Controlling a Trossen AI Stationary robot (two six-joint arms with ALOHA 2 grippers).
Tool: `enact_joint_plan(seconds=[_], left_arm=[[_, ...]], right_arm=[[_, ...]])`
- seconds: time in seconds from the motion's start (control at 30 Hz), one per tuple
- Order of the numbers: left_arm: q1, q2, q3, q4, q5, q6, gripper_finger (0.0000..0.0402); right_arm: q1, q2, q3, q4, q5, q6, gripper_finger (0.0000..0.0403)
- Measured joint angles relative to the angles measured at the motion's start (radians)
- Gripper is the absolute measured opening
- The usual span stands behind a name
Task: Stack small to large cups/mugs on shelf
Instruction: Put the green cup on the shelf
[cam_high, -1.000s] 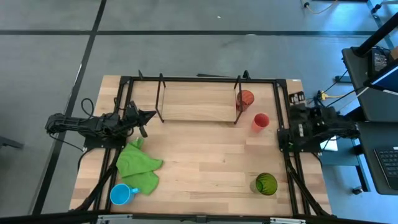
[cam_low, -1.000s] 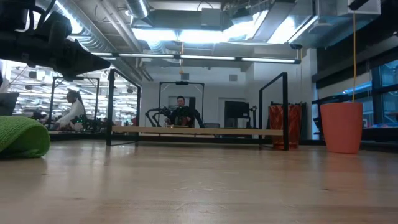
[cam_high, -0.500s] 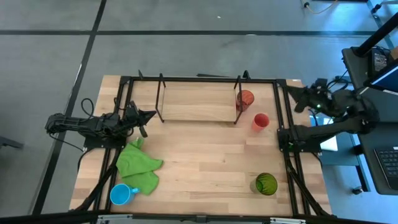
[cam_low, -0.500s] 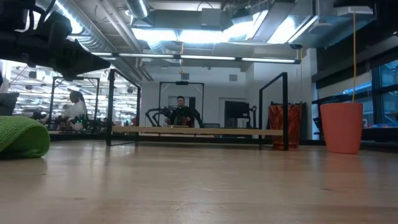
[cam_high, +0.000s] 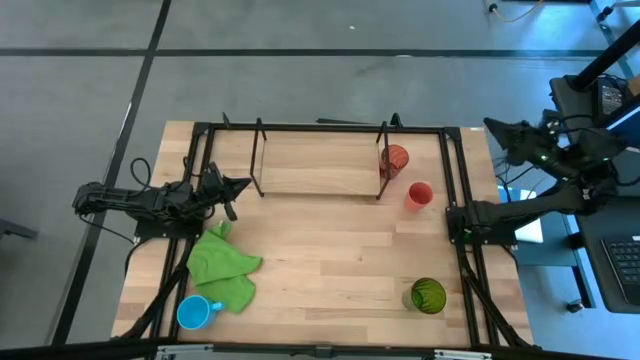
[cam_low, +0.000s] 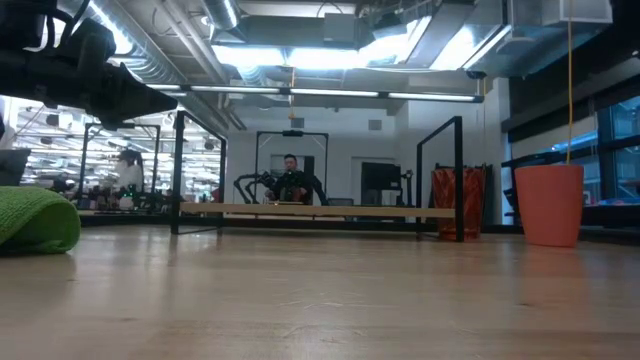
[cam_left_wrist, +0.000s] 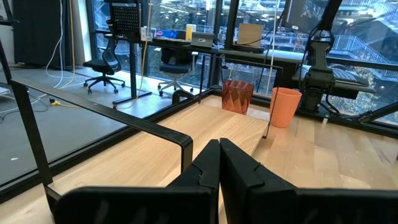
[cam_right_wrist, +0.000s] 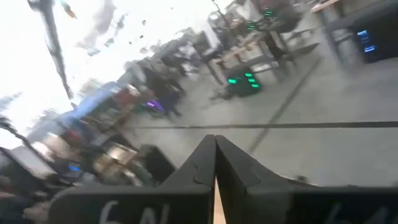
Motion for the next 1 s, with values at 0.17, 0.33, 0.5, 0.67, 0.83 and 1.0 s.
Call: enact_joint_plan(seconds=[0.17, 0.33, 0.5, 0.67, 0.83, 1.0], left_arm=[[0.0, 0.0, 0.0, 0.0, 0.0, 0.0, 0.0], [0.0, 0.0, 0.0, 0.0, 0.0, 0.0, 0.0], [0.0, 0.0, 0.0, 0.0, 0.0, 0.0, 0.0], [0.0, 0.0, 0.0, 0.0, 0.0, 0.0, 0.0], [0.0, 0.0, 0.0, 0.0, 0.0, 0.0, 0.0], [0.0, 0.0, 0.0, 0.0, 0.0, 0.0, 0.0]], right_arm=[[0.0, -0.001, 0.004, 0.083, -0.002, 0.051, 0.0012], [0.0, -0.001, 0.004, 0.142, -0.004, 0.053, 0.0012], [0.0, -0.001, 0.003, 0.131, 0.0, 0.074, 0.0012], [0.0, -0.001, 0.003, 0.128, 0.005, 0.055, 0.0012], [0.0, -0.001, 0.003, 0.126, -0.002, 0.074, 0.0012], [0.0, -0.001, 0.003, 0.125, -0.004, 0.079, 0.0012]])
